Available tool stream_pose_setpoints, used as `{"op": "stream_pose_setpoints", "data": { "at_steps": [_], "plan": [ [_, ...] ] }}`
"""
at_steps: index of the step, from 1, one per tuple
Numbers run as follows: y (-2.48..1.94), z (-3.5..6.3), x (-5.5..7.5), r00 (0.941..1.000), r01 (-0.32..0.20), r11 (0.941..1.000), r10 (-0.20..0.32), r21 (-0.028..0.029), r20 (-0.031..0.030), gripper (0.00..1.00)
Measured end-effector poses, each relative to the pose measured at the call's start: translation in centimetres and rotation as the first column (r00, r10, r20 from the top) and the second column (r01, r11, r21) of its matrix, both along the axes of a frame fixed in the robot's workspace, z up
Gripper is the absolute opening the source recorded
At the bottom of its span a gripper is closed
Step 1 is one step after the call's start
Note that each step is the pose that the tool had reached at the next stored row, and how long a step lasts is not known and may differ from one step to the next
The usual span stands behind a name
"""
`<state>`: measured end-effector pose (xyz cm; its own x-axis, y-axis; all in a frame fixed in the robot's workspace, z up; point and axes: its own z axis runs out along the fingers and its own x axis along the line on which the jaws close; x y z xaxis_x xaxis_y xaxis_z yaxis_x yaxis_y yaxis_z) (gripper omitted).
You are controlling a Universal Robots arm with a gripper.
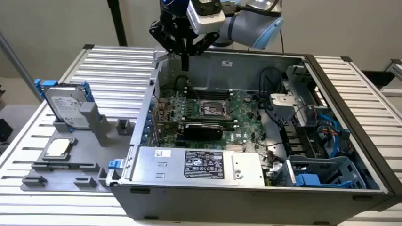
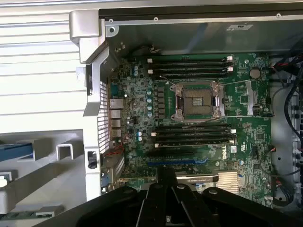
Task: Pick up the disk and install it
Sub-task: 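Reach for the disk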
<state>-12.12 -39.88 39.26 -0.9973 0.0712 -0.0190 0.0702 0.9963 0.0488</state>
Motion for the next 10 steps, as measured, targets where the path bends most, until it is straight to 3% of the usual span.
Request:
{"op": "stream_pose_setpoints", "data": {
  "at_steps": [6,10],
  "plan": [
    [0.0,0.01,-0.2,1.0,0.0,1.0,0.0,-0.0002,-0.0001,0.0],
    [0.0,-0.06,-1.8,1.0,0.0,1.0,0.0,-0.0001,0.0,0.0]
  ]
}}
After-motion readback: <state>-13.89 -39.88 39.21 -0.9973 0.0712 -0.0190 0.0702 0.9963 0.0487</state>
